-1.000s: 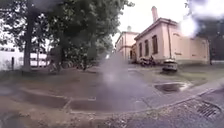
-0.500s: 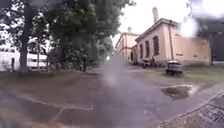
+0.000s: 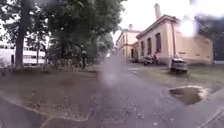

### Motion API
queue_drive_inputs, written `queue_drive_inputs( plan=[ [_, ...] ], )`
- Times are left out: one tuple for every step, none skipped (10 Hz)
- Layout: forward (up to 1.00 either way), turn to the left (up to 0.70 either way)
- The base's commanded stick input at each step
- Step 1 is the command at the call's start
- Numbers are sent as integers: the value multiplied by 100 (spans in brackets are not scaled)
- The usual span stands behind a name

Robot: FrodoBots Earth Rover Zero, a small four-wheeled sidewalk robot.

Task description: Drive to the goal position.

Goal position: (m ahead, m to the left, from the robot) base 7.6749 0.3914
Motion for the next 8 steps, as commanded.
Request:
queue_drive_inputs(
  plan=[
    [70,0],
    [70,0],
    [70,0],
    [70,0],
    [70,0],
    [70,0],
    [70,0],
    [70,0]
  ],
)
